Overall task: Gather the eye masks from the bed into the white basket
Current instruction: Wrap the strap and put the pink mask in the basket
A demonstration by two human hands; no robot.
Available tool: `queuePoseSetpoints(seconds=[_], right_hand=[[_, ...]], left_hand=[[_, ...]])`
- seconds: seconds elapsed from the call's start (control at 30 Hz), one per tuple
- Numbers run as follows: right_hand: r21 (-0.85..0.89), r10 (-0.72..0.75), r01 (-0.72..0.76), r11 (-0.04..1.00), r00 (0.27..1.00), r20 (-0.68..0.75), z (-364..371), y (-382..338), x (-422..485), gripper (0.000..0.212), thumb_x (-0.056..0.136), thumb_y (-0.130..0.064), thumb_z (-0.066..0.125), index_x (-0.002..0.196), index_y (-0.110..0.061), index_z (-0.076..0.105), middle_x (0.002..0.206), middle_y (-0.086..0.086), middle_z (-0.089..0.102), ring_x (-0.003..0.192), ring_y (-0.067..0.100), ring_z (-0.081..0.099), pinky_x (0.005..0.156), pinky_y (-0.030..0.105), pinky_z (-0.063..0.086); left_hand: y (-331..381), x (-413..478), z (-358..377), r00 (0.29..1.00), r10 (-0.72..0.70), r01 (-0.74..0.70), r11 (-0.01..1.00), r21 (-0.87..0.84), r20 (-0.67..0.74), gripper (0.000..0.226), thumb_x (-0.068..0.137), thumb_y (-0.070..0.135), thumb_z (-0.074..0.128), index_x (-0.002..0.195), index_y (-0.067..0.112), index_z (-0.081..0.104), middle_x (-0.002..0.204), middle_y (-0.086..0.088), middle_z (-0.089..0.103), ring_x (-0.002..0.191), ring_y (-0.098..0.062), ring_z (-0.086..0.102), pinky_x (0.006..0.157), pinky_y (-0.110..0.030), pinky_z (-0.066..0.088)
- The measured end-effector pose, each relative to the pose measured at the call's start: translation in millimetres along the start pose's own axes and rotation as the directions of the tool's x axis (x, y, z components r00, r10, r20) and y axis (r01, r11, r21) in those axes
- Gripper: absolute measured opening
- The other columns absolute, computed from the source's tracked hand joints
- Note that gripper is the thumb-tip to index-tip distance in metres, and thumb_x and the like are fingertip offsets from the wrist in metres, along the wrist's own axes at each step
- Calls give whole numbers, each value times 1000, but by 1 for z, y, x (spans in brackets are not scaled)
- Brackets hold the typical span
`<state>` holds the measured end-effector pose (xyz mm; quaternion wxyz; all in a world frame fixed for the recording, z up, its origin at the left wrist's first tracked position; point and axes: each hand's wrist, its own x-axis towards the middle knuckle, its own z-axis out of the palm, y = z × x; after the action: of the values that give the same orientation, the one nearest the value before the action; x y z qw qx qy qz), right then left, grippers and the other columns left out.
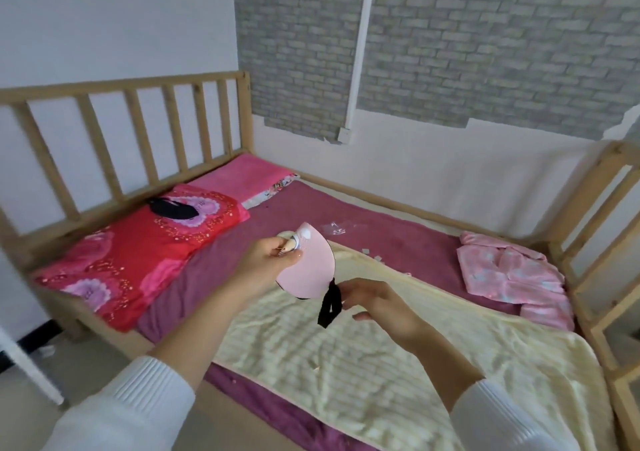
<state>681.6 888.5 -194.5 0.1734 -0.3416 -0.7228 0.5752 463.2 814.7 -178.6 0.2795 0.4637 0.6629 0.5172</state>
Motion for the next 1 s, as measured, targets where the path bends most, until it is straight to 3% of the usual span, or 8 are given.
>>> queuePoseSetpoints(seconds=[0.17,0.3,0.53,0.67,0.73,0.8,0.9,1.0], right_hand=[[-58,-146,140,988,983,-110,101,-37,48,35,85,-17,67,54,-3,57,50,0,51,45,11,42,48,20,33],[192,-25,21,981,999,21,152,-59,78,35,81,-19,66,47,-18,61,59,-5,65,65,5,61,79,27,43],[882,-226,-4,471,966,125,225,-102,111,17,91,-27,51,97,-24,67,105,-9,70,101,5,64,92,38,36],[-26,-255,254,967,957,-138,269,-125,140,33,93,-3,32,97,-15,63,88,-4,68,85,12,64,88,30,41],[-754,-273,165,636,962,-20,290,-127,152,33,88,1,34,100,-16,60,81,-1,63,80,23,64,91,40,39],[-884,-108,231,407,973,205,302,-128,159,33,83,2,42,99,-13,67,91,10,73,85,29,69,85,38,45],[-484,141,240,841,767,626,316,-133,161,15,81,-11,66,87,-3,76,80,15,77,66,23,72,66,26,54],[143,-92,-26,989,644,760,335,-143,163,36,72,-41,78,92,-11,77,77,5,78,66,16,72,67,24,56]], left_hand=[[-22,-13,-102,993,0,5,999,48,-121,32,86,21,65,76,-8,54,68,-3,34,65,-13,32,56,-31,20],[-55,-27,-188,953,-8,43,993,109,-303,24,87,16,61,69,7,48,64,0,33,60,-14,29,55,-32,19],[-107,-68,-274,939,-72,97,994,57,-336,24,83,28,59,91,5,59,76,-2,57,72,-15,50,67,-35,39],[-110,-87,-298,939,-50,76,995,62,-342,34,78,31,59,98,4,60,74,0,56,71,-16,52,69,-35,41],[-115,-92,-319,927,-30,56,997,58,-374,28,82,26,62,103,7,61,80,-1,61,76,-18,55,74,-36,43],[-120,-93,-341,910,7,47,992,118,-414,19,88,18,61,105,9,62,92,-7,67,86,-22,60,79,-39,44],[-133,-94,-365,872,-14,103,983,155,-490,13,89,14,59,101,8,61,81,-1,61,75,-24,55,66,-37,43],[-151,-93,-379,864,-120,163,986,46,-489,10,90,9,58,99,7,61,84,-3,62,80,-21,55,68,-34,43]])
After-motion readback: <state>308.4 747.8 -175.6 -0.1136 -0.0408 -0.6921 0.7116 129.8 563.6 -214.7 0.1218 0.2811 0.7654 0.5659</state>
